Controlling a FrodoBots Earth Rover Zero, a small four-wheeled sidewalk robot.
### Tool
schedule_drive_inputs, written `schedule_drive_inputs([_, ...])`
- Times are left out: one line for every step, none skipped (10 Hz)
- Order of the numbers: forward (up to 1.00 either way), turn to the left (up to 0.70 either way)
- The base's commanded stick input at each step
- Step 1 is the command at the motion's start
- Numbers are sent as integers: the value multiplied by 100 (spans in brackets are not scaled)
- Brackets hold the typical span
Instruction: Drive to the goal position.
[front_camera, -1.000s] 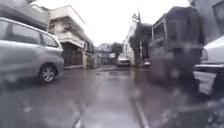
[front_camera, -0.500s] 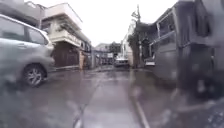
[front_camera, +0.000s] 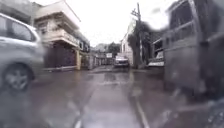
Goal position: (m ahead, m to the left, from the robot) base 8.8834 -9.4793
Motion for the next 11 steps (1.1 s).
schedule_drive_inputs([100, 0])
schedule_drive_inputs([100, 0])
schedule_drive_inputs([100, 0])
schedule_drive_inputs([100, 0])
schedule_drive_inputs([100, 0])
schedule_drive_inputs([100, 0])
schedule_drive_inputs([100, 0])
schedule_drive_inputs([100, 0])
schedule_drive_inputs([100, 0])
schedule_drive_inputs([100, 0])
schedule_drive_inputs([100, 0])
